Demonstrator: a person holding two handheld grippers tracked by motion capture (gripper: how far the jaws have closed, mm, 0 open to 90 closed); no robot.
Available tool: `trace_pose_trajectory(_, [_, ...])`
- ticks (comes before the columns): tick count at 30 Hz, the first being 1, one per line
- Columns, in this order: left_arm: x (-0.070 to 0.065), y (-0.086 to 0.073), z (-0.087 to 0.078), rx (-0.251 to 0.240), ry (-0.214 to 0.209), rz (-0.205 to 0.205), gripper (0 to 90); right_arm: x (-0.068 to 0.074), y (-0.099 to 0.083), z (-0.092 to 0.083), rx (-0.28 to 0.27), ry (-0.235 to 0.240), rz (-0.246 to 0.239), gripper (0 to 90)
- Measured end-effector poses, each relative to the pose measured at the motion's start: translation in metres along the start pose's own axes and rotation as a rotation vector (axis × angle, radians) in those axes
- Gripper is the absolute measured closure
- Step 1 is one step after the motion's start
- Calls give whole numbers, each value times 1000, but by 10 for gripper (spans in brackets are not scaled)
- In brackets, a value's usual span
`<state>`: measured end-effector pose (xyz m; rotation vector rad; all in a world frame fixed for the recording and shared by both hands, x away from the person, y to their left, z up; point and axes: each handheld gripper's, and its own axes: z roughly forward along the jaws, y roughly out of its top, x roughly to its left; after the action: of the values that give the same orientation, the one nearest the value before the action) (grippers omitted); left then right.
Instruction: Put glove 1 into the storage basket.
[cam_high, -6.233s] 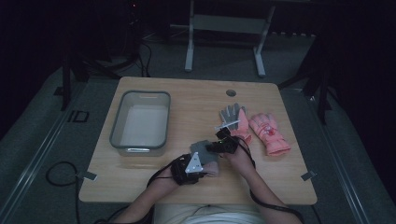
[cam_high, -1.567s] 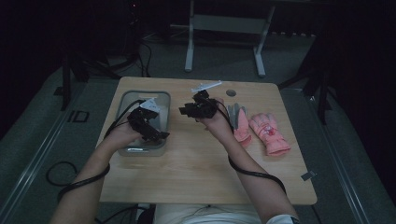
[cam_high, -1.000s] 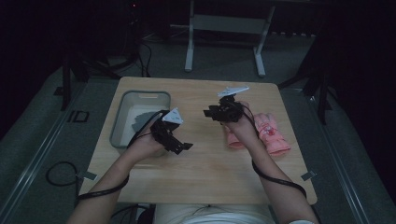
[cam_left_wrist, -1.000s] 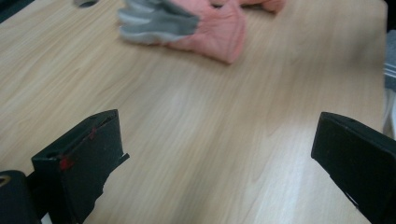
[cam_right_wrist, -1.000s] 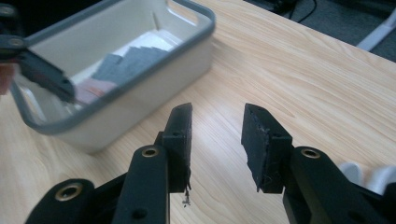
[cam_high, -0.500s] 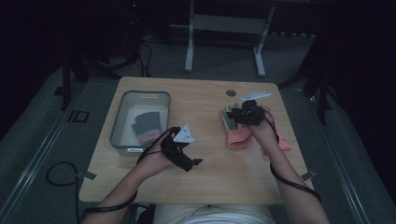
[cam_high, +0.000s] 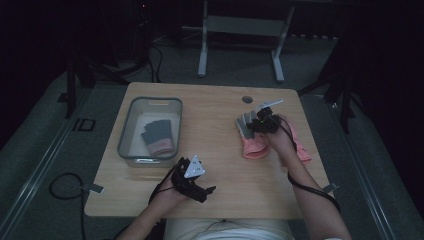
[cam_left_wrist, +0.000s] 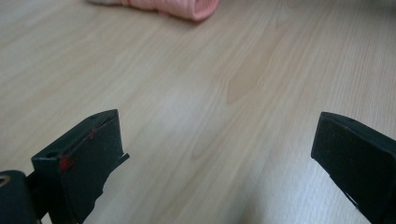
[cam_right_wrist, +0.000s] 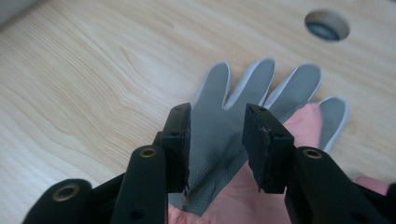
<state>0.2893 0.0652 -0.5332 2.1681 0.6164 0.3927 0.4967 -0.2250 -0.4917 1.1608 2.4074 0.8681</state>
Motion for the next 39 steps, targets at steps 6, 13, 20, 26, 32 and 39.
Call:
trace_pose_trajectory(6, [-8, -10, 8, 13, -2, -3, 18, 0, -9, 24, 81, -43, -8, 649])
trace_pose_trajectory(13, [-15, -15, 4, -35, 56, 17, 19, 5, -12, 35, 91, -56, 61, 860])
trace_pose_trajectory(20, [-12, -21, 0, -57, 68, 5, 19, 12, -11, 11, 2, -50, 138, 892])
trace_pose_trajectory(26, [-11, -25, 0, -44, 62, 6, 18, 33, -3, -29, -81, -53, 161, 894])
trace_pose_trajectory(32, [-12, -25, -2, -63, 67, 15, 19, 58, 0, -66, -150, -64, 196, 894])
trace_pose_trajectory(39, [-13, -25, -2, -65, 65, 23, 19, 87, -14, -81, -171, -41, 263, 894])
